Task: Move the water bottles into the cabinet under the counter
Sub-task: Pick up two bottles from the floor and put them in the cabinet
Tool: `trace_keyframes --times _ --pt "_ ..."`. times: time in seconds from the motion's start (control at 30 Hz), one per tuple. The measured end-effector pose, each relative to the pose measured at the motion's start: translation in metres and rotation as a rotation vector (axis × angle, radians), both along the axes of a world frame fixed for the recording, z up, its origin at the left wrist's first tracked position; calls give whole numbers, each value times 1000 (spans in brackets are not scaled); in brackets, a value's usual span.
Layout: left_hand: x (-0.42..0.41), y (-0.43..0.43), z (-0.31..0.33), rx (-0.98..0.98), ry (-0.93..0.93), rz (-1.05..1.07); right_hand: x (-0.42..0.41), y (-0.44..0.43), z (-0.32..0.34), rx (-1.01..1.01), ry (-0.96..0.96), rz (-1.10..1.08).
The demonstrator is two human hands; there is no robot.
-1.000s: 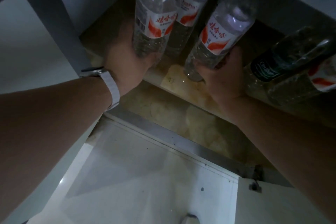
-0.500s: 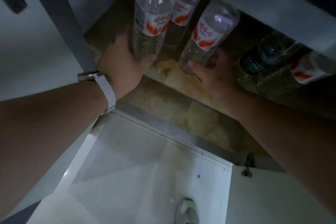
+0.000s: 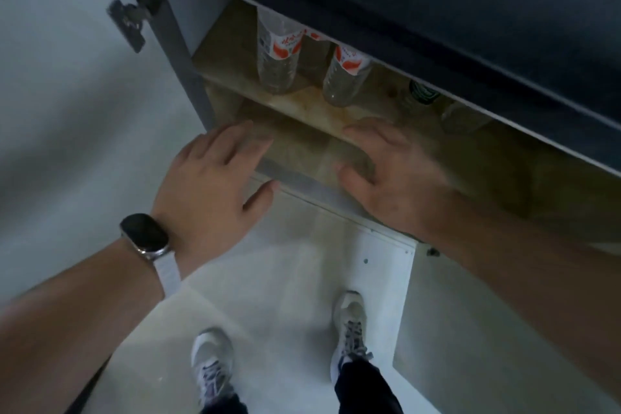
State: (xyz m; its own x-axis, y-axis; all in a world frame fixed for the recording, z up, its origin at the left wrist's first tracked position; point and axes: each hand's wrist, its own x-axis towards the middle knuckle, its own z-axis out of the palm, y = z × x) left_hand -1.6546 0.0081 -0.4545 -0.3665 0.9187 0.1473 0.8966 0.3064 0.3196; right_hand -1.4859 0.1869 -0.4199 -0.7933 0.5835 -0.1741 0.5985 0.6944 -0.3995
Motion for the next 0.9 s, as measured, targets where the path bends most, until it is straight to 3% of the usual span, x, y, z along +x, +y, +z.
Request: trace_keyframes --times 0.33,0.63,0.9 --pt "24 -50 118 -80 58 -77 39 -65 123 173 -197 160" --pt "56 -68 216 -15 17 -278 93 -128 233 255 -256 -11" --pt "102 -67 302 -6 94 -501 169 -187 309 324 -293 -205"
